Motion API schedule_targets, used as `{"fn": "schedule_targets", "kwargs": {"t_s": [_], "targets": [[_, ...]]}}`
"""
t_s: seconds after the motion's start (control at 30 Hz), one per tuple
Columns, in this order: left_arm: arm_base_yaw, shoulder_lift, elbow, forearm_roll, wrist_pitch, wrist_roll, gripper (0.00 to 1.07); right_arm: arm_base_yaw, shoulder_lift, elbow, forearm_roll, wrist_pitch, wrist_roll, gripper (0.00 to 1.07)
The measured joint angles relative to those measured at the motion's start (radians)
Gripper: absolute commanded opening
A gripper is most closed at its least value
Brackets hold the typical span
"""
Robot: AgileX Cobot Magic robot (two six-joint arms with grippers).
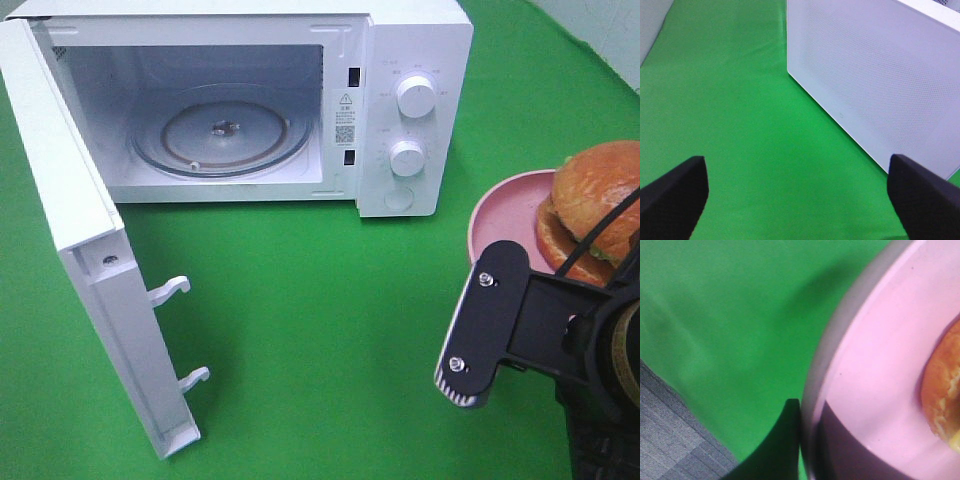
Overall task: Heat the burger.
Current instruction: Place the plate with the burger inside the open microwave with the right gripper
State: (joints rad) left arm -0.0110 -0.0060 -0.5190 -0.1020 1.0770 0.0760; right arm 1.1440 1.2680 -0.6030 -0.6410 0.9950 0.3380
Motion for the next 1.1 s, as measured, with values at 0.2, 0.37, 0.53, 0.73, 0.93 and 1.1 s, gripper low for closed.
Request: {"fn": "schedule_targets", "kwargs": {"t_s": [0.2, 0.37, 0.53, 0.73, 0.93, 1.1], "targets": [[0.0, 0.0, 0.0, 0.0, 0.0, 0.0, 0.89, 0.0, 0.0, 0.0, 0.0, -0.061, -0.103, 0.0], [0.0, 0.0, 0.0, 0.0, 0.0, 0.0, 0.89, 0.0, 0.0, 0.0, -0.001, -0.109, -0.207, 0.0], [0.0, 0.0, 0.0, 0.0, 0.0, 0.0, 0.89, 0.0, 0.0, 0.0, -0.002, -0.193, -0.373, 0.0], [0.0, 0.0, 0.0, 0.0, 0.0, 0.0, 0.89, 0.0, 0.0, 0.0, -0.006, -0.257, -0.512, 0.0], [0.0, 0.0, 0.0, 0.0, 0.0, 0.0, 0.89, -0.001, 0.0, 0.0, -0.007, -0.279, -0.62, 0.0], [0.0, 0.0, 0.0, 0.0, 0.0, 0.0, 0.89, -0.002, 0.0, 0.001, -0.009, -0.308, -0.764, 0.0]]}}
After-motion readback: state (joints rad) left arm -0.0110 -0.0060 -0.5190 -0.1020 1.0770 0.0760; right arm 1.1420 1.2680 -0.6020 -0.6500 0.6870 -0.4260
